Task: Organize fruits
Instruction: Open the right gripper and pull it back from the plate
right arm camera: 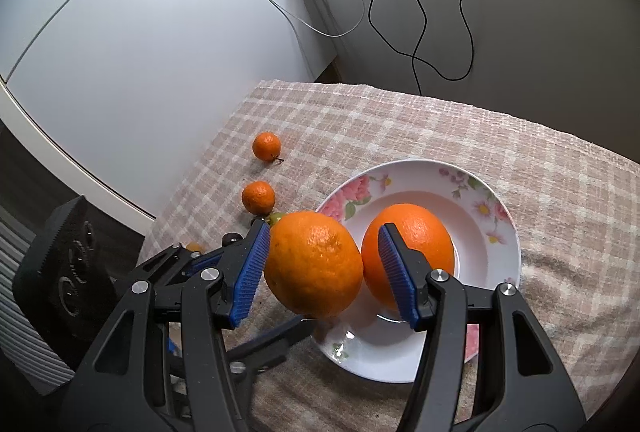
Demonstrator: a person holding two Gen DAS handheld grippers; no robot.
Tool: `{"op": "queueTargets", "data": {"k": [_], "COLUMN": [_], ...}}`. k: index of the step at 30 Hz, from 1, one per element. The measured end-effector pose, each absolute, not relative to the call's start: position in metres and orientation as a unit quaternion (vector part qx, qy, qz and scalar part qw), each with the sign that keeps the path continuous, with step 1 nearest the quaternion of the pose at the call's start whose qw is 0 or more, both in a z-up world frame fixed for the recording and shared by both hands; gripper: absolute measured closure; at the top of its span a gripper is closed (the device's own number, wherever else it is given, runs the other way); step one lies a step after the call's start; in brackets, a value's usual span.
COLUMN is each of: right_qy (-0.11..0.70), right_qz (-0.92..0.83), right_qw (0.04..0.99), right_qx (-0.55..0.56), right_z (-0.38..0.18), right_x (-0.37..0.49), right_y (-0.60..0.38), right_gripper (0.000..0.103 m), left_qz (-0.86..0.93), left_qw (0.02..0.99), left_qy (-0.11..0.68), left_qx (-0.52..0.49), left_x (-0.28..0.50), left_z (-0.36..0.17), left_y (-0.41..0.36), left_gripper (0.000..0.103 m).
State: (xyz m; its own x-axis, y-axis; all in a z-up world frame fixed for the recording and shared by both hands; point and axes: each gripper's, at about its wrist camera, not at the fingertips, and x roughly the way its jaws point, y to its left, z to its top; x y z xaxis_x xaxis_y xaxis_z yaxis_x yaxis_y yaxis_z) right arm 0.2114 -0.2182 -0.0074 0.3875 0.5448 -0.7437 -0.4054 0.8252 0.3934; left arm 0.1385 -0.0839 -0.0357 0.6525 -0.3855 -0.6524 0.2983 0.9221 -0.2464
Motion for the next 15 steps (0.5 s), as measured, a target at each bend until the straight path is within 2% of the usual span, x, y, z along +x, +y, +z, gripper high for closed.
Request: {"op": "queueTargets", "data": {"k": [15], "right_qy": [0.456], "right_qz": [0.287], "right_qw": [0.837], "right_qx": [0.101], "right_z": [-0.002], "right_x": [0.191], "right_y": [-0.235], "right_gripper": [0.044], "left_qz": [-0.162], "left_qw": [0.919], "left_qy": [0.354], "left_qx": [-0.068], "left_x": [0.107], "left_z": [-0.028], "left_y": [-0.04], "left_gripper": [0.027]}}
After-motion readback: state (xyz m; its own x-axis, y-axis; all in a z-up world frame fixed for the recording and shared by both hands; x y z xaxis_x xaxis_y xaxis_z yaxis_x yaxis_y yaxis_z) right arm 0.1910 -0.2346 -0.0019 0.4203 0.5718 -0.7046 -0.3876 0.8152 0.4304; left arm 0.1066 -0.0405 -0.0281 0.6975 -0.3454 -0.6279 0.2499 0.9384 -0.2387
